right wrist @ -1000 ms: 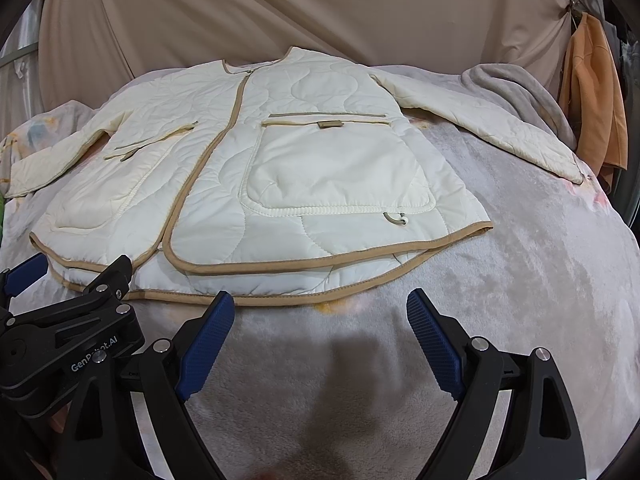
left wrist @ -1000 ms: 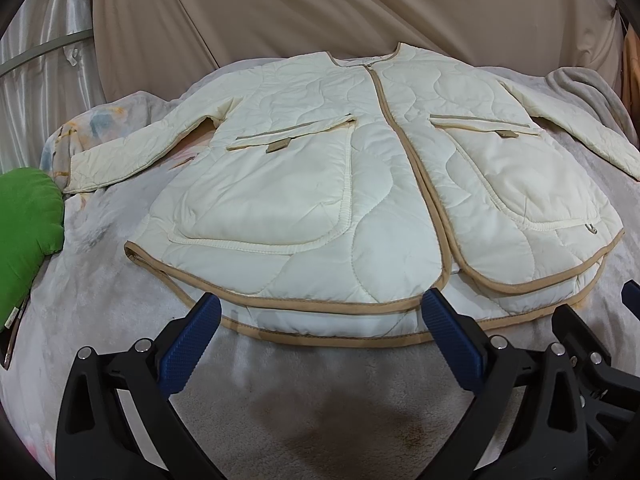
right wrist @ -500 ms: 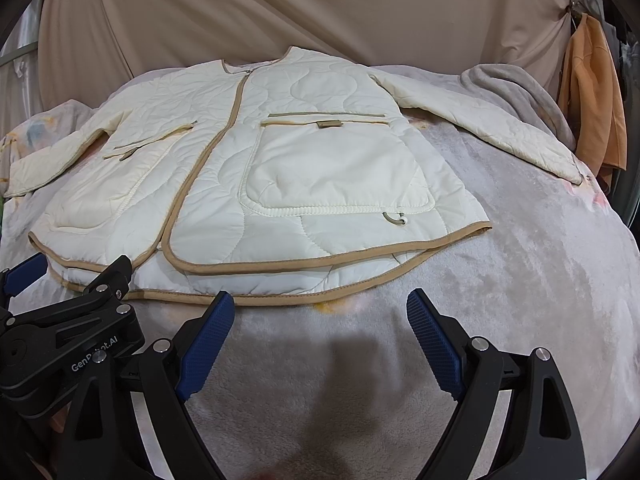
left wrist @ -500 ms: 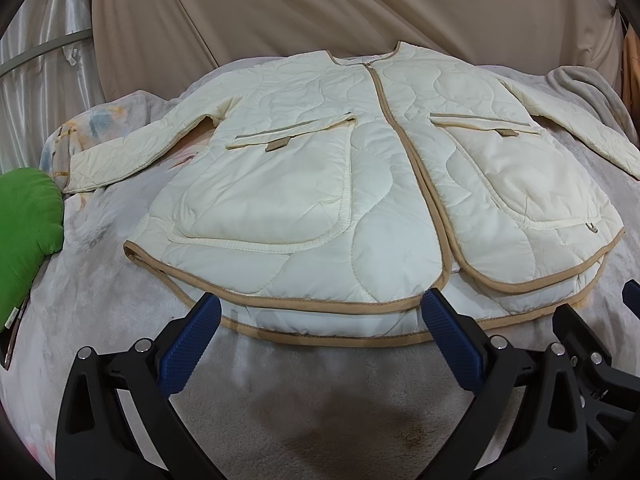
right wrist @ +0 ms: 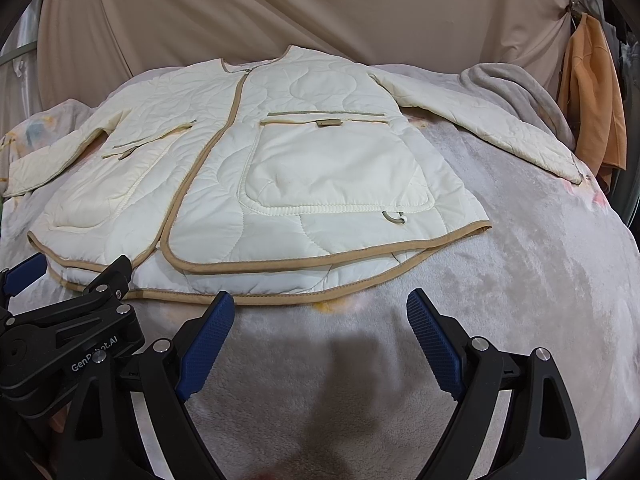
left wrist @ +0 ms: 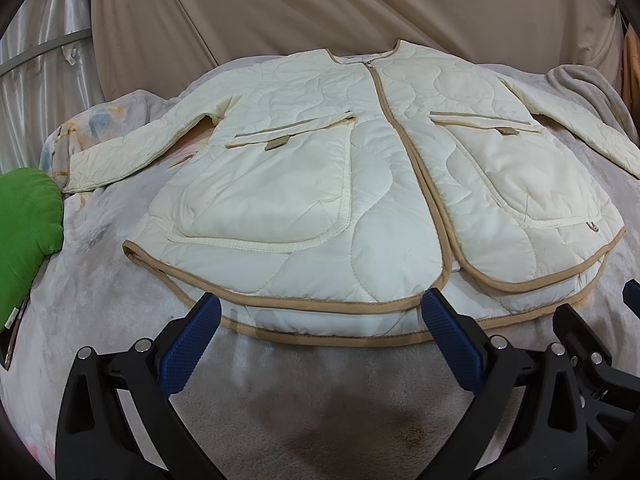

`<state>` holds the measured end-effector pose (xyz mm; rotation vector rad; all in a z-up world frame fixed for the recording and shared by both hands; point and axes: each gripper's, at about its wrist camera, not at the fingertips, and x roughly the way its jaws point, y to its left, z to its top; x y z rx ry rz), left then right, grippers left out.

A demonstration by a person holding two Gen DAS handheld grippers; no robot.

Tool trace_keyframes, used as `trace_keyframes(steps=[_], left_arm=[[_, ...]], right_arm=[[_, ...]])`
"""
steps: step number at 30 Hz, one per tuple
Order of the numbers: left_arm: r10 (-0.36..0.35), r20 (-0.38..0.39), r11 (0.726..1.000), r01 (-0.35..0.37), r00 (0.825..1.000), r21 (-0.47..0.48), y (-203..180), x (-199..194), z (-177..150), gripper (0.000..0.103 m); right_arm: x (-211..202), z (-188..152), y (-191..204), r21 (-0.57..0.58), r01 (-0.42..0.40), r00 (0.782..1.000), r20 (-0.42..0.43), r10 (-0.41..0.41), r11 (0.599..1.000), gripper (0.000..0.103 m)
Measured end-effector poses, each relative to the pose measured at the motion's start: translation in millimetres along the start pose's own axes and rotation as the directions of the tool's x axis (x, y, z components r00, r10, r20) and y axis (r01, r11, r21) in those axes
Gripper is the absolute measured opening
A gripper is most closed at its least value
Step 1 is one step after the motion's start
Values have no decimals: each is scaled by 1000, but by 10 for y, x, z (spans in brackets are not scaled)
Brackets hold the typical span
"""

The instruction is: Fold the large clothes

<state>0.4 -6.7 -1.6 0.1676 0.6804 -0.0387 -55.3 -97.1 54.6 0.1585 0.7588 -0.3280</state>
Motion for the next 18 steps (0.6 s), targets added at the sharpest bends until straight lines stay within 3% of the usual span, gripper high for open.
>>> trace_keyframes(steps=[18], left_arm=[[-3,-7,1000,3,1000,1,-6,9,-24,98]], right_arm=[[-10,-10,-8,1,0,1000,-3,0,1000,86]])
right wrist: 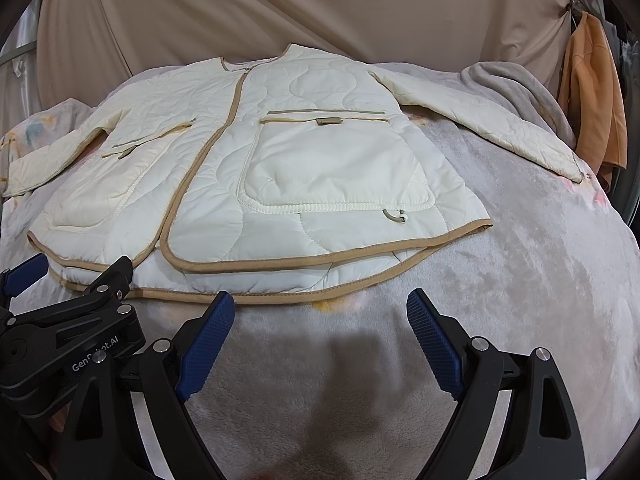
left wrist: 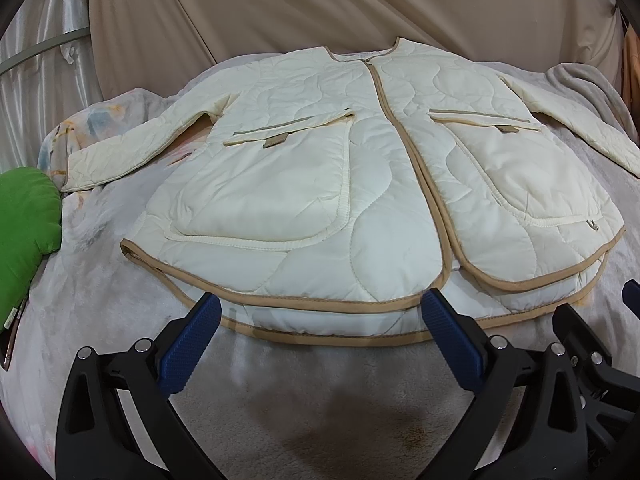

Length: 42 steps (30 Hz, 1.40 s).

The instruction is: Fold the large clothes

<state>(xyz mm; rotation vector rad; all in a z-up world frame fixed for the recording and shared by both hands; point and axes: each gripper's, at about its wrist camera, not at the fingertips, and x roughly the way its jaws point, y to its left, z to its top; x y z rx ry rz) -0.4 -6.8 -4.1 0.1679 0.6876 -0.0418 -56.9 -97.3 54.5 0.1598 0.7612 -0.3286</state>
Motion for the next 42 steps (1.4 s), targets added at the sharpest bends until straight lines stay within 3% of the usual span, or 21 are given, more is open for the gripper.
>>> trace_keyframes(steps=[16,21,24,26,31,36,39,42], left_arm=[[11,-2,1000,-11,1000,7,-21,12,-10,98],[-92,-15,996,92,996,-15,46,-29,-12,98],[-135,-6,988,134,991,-71,185,-94,7,98],[-155,-5,983,153,988,-99,290,-117,41,98],[-199,17,972,200,980,-127,567,-151,213,98],[-88,92,992,96,992,-85,757,-166,417,98],[-47,107,995,56,993,-83,885,-102,526,98],[-17,90,996,25,996,-90,1010,25,619,98]], right_arm=[[10,-30,-12,1,-1,1000,-5,1,1000,86],[21,0,-96,35,-42,999,-9,42,999,86],[-12,166,-464,115,-114,993,-26,117,987,85],[18,344,-852,171,-116,992,-25,122,978,85],[382,815,-2143,330,44,999,-23,-39,943,85],[925,1059,-3390,569,72,997,-61,-45,819,77],[1116,1128,-3845,664,81,997,-44,-70,743,76],[1330,1191,-4139,710,88,996,-48,-76,699,76]])
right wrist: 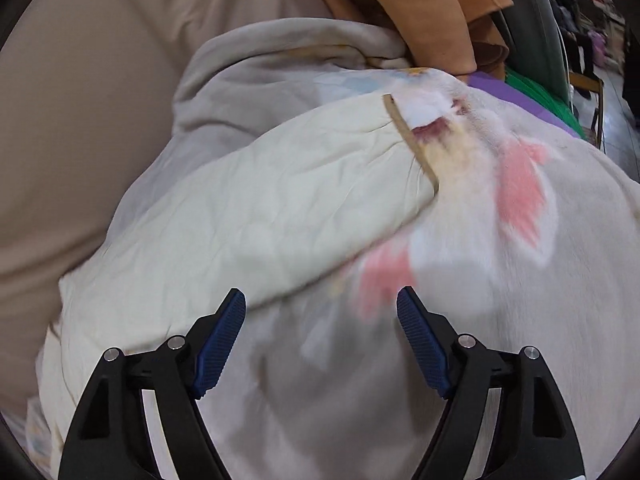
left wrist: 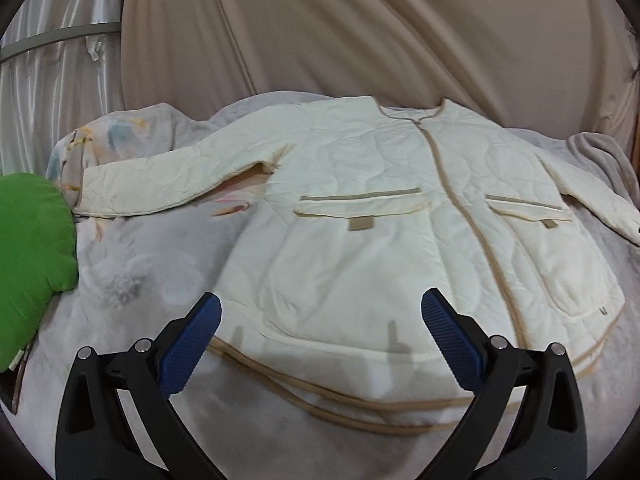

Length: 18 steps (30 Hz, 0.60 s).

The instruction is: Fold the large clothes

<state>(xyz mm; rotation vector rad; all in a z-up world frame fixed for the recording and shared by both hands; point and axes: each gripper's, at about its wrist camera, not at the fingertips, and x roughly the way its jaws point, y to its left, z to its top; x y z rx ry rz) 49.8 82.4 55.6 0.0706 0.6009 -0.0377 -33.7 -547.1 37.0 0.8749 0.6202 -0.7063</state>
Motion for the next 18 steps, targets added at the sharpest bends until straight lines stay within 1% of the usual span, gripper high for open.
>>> trace_keyframes(steps=[1,3,4,5,6,7,8,10,11,12,13,14,15,16,18], left_arm=[[7,-6,1000,-7,1000,1,37,51,27,98],[12,-21,1000,-12,1000,-3,90,132,65,98],[16,-28,1000,-16,999,-10,121,173,89,98],[18,-31,1000,-18,999,-14,134,190,97,98],[20,-33,1000,-21,999,-18,153,220,112,98],[24,-34,1000,-24,999,-20,172,249,129,98],[25,-33,999,-26,999,-21,188,272,145,98],[23,-35,999,-24,999,-24,215,321,190,98],[18,-36,999,-19,999,-29,232,349,220,98],[12,-36,999,-13,999,-34,242,370,247,98],[5,-35,999,-6,999,-40,256,397,287,98],[-3,-32,999,2,999,-47,261,418,323,98],[-15,-30,998,13,999,-59,278,441,367,98],[-34,-29,997,31,999,-76,294,463,422,98],[-75,-23,992,73,997,-108,325,487,516,98]], right_arm=[[99,50,-13,24,8,1000,-17,-8,1000,75],[249,146,-76,83,15,999,-29,-12,996,63],[283,191,-70,98,23,1000,-15,-22,995,57],[305,260,-52,110,28,1000,0,-28,994,38],[334,344,-14,118,25,1000,2,-25,993,28],[344,419,24,125,23,1000,12,-24,992,12],[316,492,122,127,10,999,34,-15,992,11],[153,601,484,64,-21,994,112,14,998,10],[29,616,771,-7,-44,987,157,44,999,9],[-144,588,1149,-102,-79,974,205,99,992,9],[-272,517,1470,-178,-118,962,226,157,977,9],[-384,414,1839,-260,-170,947,222,231,950,9],[-482,266,2227,-342,-228,931,198,308,912,9],[-554,107,2530,-403,-274,915,170,366,873,9],[-644,-304,3184,-521,-376,875,71,478,766,9]])
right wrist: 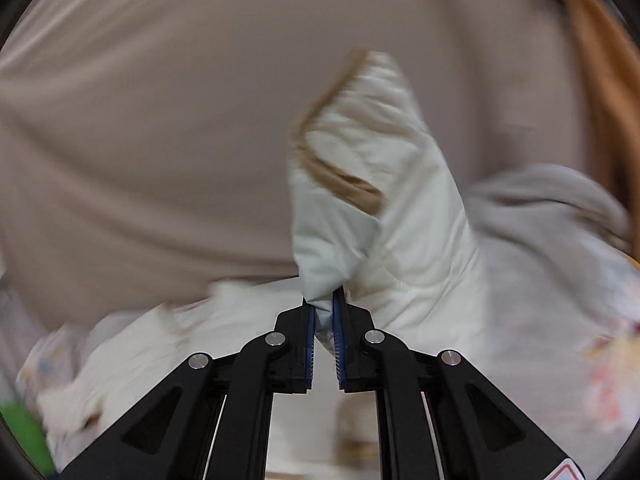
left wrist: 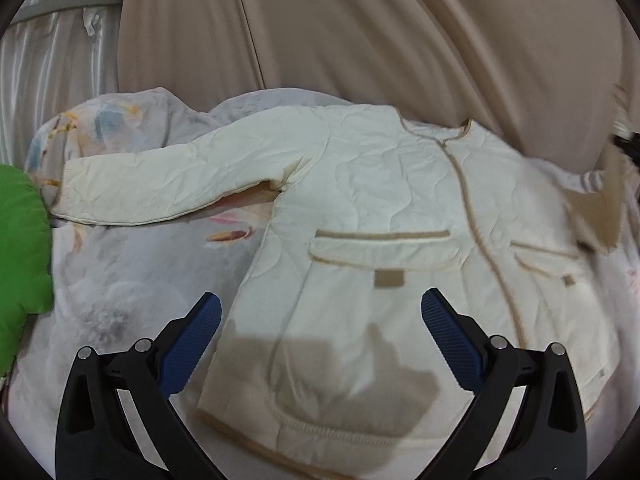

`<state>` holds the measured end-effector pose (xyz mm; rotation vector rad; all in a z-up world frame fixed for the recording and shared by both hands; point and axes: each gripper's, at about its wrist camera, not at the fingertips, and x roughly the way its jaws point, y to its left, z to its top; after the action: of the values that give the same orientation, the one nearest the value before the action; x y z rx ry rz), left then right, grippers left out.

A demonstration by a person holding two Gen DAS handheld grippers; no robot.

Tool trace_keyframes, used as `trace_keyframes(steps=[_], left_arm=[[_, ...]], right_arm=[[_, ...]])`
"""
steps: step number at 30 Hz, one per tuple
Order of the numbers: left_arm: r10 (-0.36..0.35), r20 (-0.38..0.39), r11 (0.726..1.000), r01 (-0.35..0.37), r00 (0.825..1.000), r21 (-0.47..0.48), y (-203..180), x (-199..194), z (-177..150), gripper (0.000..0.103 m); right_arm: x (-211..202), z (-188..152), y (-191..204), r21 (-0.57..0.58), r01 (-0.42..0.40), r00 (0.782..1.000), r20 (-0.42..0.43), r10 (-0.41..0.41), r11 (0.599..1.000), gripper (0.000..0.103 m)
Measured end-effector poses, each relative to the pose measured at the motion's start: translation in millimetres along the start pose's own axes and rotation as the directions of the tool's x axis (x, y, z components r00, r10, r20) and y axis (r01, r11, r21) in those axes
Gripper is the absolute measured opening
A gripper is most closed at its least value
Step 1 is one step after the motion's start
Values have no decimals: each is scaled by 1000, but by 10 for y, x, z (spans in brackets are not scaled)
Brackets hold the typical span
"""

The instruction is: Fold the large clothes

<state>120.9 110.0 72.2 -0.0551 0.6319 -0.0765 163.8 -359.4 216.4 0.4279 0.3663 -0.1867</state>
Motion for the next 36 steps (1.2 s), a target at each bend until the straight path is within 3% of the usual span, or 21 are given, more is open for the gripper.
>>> trace_keyframes(steps=[2,5,8,10,13,17,18,21,24,25,26,27,28,30,31,34,36], left_arm=[[-40,7,999,40,999,-29,38,14,128,98],[-78,20,995,79,997,-56,97,22,293,98],[-114,24,991,116,993,-65,143,87,465,98],[-126,21,990,127,992,-57,142,191,580,98],[-176,-22,982,174,984,-74,136,449,742,98],[-309,-120,938,282,943,-203,139,928,871,98],[-339,-146,925,300,930,-233,119,1055,885,98],[-378,-217,907,314,900,-279,-37,1413,929,98],[-393,-272,909,326,878,-261,-271,1757,973,98],[-398,-284,907,330,872,-260,-323,1835,972,96],[-404,-294,906,332,866,-264,-366,1912,970,91],[-402,-304,906,326,864,-270,-400,1985,977,75],[-404,-312,905,328,860,-270,-441,2048,998,51],[-402,-312,908,331,861,-257,-491,2095,1069,21],[-392,-295,913,329,871,-242,-509,2089,1140,15],[-375,-190,916,332,907,-225,-455,1926,1389,10],[-357,-116,919,325,927,-224,-352,1794,1534,10]], right_arm=[[274,-170,768,-98,-139,989,-62,134,985,9],[713,-570,1652,-189,-258,958,-178,225,948,10],[1177,-1086,2265,-238,-331,913,-327,246,913,15],[1375,-1470,2557,-282,-350,886,-409,218,893,20],[1411,-1942,2767,-317,-380,844,-504,185,869,38],[1031,-1859,2480,-249,-465,816,-493,302,850,48],[872,-1757,2295,-226,-466,823,-466,326,855,50],[501,-1496,1672,-184,-384,881,-365,299,905,54],[306,-1258,876,-148,-191,951,-272,146,970,56],[268,-1209,642,-121,-137,960,-261,101,983,57],[233,-1171,359,-70,-86,963,-263,65,994,57],[201,-1159,101,-6,-56,960,-274,52,998,57],[187,-1156,-76,45,-51,957,-284,62,998,57],[170,-1199,-344,138,-74,944,-309,114,988,55],[211,-1255,-365,173,-94,933,-328,148,980,54],[397,-1323,-353,229,-140,900,-376,220,963,54],[560,-1339,-366,261,-123,899,-379,218,958,55]])
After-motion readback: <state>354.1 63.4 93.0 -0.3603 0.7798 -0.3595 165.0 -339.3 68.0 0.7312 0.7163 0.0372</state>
